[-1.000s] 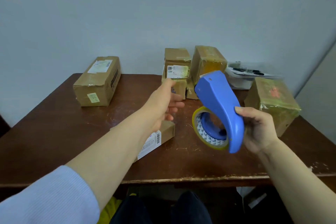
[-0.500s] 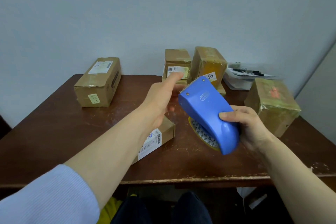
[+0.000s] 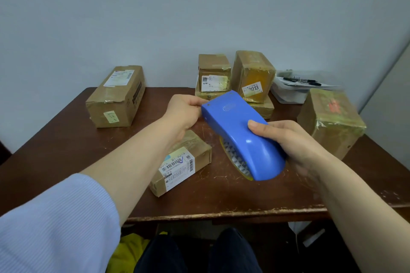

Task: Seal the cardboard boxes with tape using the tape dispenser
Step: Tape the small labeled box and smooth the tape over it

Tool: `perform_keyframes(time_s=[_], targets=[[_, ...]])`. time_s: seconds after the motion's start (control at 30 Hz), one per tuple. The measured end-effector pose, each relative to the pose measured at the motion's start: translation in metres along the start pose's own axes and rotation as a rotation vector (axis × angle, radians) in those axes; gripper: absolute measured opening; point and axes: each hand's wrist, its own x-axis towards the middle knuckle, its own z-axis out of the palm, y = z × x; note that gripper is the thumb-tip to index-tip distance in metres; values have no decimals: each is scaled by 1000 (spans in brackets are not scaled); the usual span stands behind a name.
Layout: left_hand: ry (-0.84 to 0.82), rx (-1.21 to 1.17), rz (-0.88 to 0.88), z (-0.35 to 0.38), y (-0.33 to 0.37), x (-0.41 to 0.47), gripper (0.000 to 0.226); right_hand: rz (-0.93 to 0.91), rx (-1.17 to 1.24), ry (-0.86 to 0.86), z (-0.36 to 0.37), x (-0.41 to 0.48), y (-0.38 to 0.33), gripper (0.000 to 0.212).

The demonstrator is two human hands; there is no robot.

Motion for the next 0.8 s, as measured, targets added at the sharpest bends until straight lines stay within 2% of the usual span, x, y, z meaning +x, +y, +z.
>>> perform_keyframes(time_s=[0.17,0.3,0.37,0.47,0.53,0.67,0.8], targets=[[22,47,-8,-8,-11,20,13,11,-45,90,4,-1,-4,58],[143,119,2,-41,-19,42,17,46,-51,117,-9,-14,2,67],[154,130,7,-46,-24,50,21,72,-58,98,-11,-17,4,64],[167,170,3,-42,-30,57,30,88,-55,74,-8,-13,5,47],[166,180,-8,-43,-32,60,40,88,-65,83,-7,-10,5,44],[160,244,-48,-39,-37,60,37,125,-68,87,-2,-3,7,35],[158,252,-40,-37,-46,67,46,149,-65,104,2,2,11,35]])
